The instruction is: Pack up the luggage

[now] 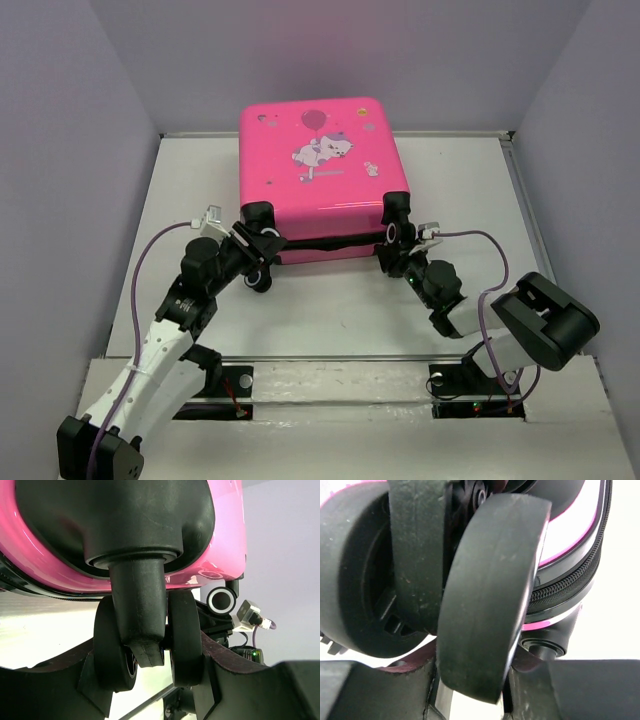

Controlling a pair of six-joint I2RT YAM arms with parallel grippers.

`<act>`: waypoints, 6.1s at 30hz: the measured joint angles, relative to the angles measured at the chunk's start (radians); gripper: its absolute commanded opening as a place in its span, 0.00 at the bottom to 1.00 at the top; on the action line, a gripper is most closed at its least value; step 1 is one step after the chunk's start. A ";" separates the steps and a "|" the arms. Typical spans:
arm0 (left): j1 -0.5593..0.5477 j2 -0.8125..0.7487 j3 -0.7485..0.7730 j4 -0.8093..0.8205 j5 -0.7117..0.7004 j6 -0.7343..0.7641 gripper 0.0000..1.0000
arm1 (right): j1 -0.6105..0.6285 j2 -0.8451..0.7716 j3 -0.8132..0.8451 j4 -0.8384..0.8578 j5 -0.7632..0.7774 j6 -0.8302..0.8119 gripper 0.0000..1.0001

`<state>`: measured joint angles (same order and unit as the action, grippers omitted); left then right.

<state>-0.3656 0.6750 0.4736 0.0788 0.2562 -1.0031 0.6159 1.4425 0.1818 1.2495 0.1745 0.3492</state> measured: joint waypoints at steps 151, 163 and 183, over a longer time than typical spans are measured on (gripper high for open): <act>-0.045 -0.275 -0.096 0.002 -0.185 0.164 0.31 | 0.356 0.033 0.512 -0.464 -0.024 0.008 0.07; -0.312 0.067 -0.164 0.129 -0.325 0.269 0.46 | 0.337 0.002 0.548 -0.603 -0.059 -0.006 0.07; -0.430 0.439 -0.067 0.371 -0.655 0.360 0.50 | 0.332 0.034 0.579 -0.613 -0.148 0.016 0.07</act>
<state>-0.7956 1.1141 0.4065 0.4500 -0.3985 -0.6430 0.9482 1.4765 0.7605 0.6361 0.0269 0.3656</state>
